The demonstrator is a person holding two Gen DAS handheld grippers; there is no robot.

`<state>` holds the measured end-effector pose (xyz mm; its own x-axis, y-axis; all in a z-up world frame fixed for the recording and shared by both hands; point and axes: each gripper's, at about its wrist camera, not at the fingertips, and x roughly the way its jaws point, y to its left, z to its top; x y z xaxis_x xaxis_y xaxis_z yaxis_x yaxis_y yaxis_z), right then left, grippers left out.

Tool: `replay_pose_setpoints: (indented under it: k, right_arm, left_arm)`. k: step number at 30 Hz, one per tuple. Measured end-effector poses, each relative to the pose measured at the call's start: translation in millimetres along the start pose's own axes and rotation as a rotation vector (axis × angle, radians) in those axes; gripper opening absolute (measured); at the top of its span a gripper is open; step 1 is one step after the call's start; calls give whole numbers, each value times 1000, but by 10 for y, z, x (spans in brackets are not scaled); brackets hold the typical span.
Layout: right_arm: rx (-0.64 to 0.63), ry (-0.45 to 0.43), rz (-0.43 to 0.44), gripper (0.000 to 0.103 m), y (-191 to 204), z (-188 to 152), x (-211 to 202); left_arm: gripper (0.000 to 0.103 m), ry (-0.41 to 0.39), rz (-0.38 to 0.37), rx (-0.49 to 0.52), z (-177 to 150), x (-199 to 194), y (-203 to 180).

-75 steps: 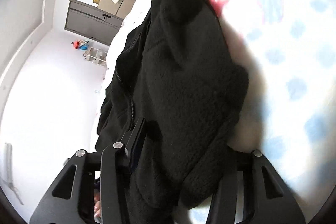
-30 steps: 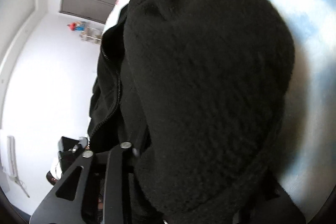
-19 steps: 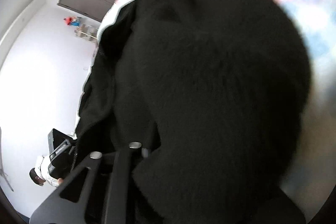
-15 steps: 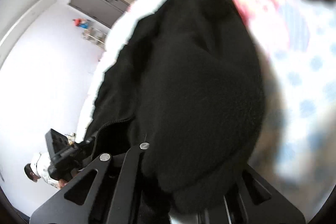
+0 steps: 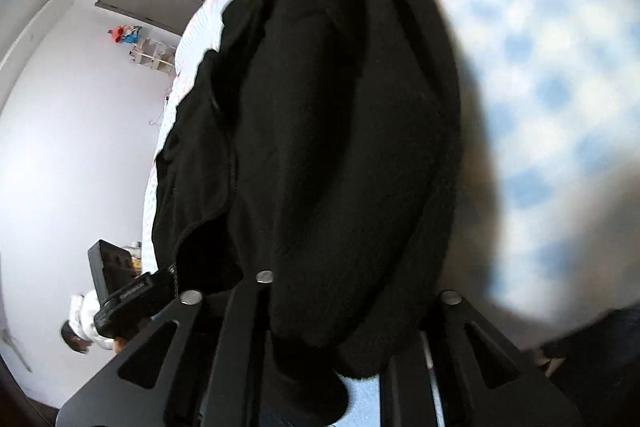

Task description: Fold clothes

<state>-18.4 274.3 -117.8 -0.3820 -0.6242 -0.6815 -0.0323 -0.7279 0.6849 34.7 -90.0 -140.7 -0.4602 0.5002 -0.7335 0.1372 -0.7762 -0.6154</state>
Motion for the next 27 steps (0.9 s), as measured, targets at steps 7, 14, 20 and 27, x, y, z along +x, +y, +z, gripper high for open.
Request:
replay_pose_setpoints:
  k: [7, 14, 20, 27]
  right_arm:
    - [-90, -55, -148, 42, 56, 120, -632]
    - [-27, -184, -295, 47, -37, 214, -928]
    - [-265, -121, -148, 56, 795, 907, -285]
    - [-346, 61, -90, 55, 1492, 1659, 1214]
  left_arm:
    - [57, -156, 67, 0, 424, -799, 363]
    - [60, -313, 427, 120, 1997, -588, 672]
    - [84, -178, 579, 328, 3250, 496, 481]
    - [15, -211, 670, 306, 3377, 256, 905]
